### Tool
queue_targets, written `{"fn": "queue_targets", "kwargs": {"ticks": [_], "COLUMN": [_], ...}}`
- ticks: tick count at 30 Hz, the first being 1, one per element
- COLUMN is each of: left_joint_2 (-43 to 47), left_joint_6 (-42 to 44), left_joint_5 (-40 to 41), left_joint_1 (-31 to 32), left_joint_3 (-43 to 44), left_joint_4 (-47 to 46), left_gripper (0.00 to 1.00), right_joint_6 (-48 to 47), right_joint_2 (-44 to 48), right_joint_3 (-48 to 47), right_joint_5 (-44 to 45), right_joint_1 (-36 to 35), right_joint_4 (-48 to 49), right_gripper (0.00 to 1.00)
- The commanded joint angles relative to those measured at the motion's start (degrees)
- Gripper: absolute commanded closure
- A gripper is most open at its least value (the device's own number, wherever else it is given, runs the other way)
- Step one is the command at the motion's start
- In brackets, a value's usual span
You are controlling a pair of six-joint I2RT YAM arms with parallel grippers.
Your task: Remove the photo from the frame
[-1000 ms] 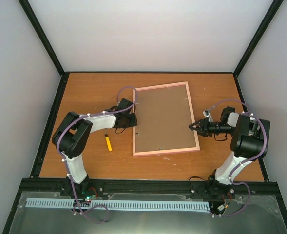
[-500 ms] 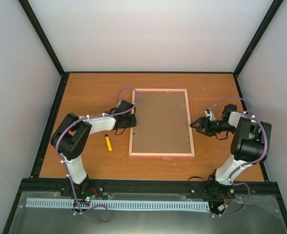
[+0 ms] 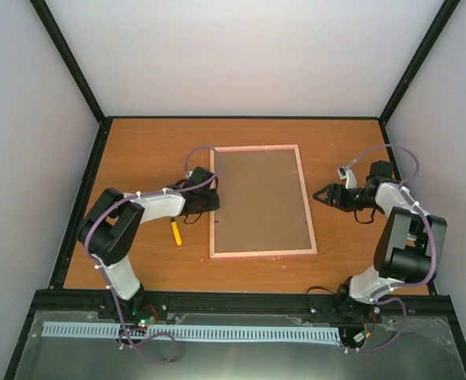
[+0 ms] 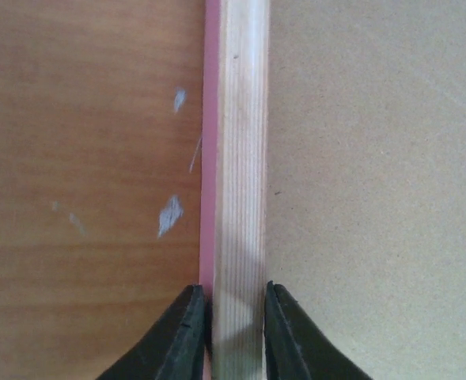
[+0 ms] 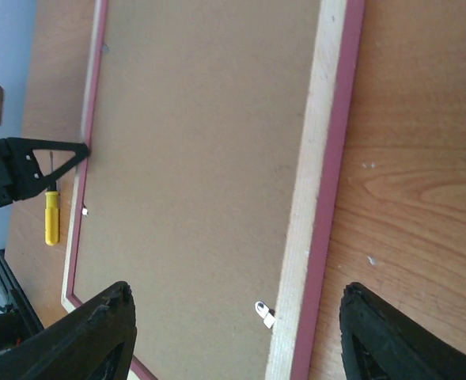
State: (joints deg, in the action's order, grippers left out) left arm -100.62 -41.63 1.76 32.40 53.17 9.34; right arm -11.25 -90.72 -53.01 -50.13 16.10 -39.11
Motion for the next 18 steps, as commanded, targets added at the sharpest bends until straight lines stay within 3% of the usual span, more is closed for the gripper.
{"fn": "queue_targets", "kwargs": {"ticks": [1,3,7,9,11,13,18], "left_joint_2": [4.2,6.0,12.1,15.7,20.0,25.2,35.3], "left_joint_6": [-4.4,-1.4,4.6,5.5,5.3,4.0,-2.2], "left_joint_5": [-1.2,0.1,4.0,7.6,10.0,12.2,12.4], "left_joint_1": [0.6,0.2,-0.8,-1.1,-1.6,-2.6,-7.1], "left_joint_3": [-0.7,-0.1,3.0,3.7,2.8,0.2,-5.7], "left_joint_4": [2.6,3.6,9.2,12.8,15.4,17.1,24.4], "left_gripper": [0.65,0.52,0.44,0.38,0.25,0.03,0.00], "right_joint_6": [-2.0,-2.9,-5.6,-10.9,-13.9,-11.9,-5.8], "right_joint_2": [4.1,5.0,7.8,8.9,10.0,12.7,23.9], "right_joint_3": [2.0,1.4,-0.5,-5.3,-11.2,-13.4,-3.2], "right_joint_5": [-2.5,-2.4,-4.8,-5.7,-4.7,-4.5,-8.5], "right_joint_1": [0.1,0.1,0.1,0.1,0.2,0.7,0.8], "right_joint_4": [3.6,3.1,0.8,-4.9,-10.7,-10.6,2.0], "right_gripper": [0.32,0.32,0.32,0.32,0.31,0.31,0.28]}}
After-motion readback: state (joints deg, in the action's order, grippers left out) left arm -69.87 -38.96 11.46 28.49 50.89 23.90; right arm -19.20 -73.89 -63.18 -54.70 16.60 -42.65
